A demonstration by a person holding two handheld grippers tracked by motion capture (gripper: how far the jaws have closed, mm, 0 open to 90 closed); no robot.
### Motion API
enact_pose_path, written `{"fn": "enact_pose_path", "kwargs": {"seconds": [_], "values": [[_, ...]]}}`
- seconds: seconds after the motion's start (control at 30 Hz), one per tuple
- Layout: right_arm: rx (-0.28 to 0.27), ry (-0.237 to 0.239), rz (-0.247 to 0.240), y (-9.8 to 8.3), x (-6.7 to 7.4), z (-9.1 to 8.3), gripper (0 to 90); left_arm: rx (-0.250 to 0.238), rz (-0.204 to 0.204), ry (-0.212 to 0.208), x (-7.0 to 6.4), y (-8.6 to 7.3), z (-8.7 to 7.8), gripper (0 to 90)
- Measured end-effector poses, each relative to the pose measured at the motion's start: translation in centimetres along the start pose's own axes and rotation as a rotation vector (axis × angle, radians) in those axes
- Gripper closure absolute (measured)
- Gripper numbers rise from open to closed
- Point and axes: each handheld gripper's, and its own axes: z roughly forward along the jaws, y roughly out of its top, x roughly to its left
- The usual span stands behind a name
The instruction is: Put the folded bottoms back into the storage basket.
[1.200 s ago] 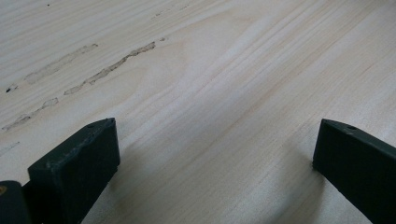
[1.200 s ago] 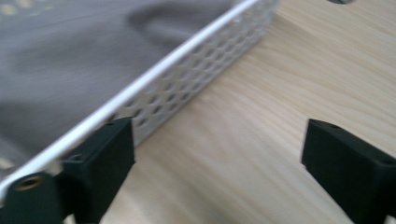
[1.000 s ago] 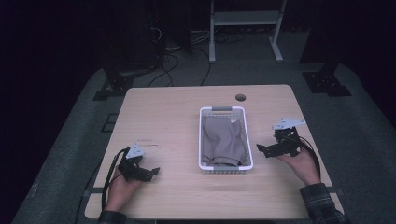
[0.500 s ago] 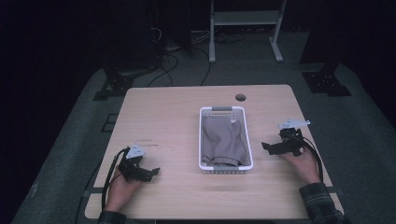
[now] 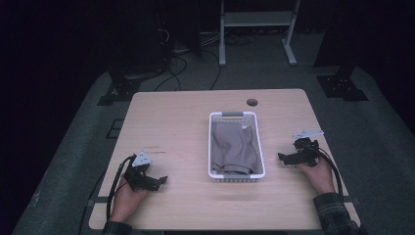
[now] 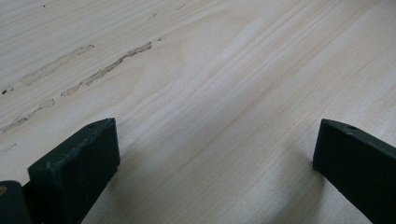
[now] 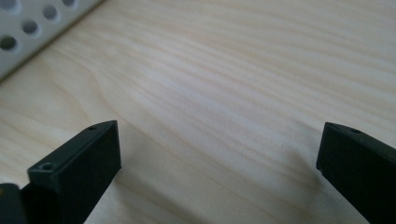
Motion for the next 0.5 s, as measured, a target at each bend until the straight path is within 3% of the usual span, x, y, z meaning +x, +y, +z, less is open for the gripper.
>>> {"fn": "enact_pose_path", "kwargs": {"seconds": [0.5], "values": [[-0.021, 0.001, 0.018, -0.37, -0.15, 0.01, 0.0, 0.000, 0.002, 0.000, -0.02, -0.02, -0.02, 0.0]]}}
